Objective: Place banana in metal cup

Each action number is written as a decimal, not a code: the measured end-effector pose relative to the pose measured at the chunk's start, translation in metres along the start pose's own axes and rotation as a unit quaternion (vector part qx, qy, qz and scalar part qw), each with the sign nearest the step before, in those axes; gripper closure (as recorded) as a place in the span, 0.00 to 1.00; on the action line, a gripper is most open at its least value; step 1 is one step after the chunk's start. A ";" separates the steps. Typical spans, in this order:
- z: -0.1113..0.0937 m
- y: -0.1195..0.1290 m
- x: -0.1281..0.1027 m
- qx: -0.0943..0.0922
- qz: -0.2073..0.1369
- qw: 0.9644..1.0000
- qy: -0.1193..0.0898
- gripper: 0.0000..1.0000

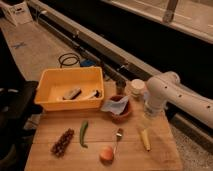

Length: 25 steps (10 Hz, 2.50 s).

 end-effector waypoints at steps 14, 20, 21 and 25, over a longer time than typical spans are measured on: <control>0.104 0.025 0.038 -0.090 0.106 0.985 0.106 0.38; 0.105 0.030 0.035 -0.090 0.105 0.984 0.111 0.96; 0.109 0.031 0.037 -0.089 0.110 0.983 0.114 1.00; 0.114 0.026 0.037 -0.083 0.121 0.983 0.108 1.00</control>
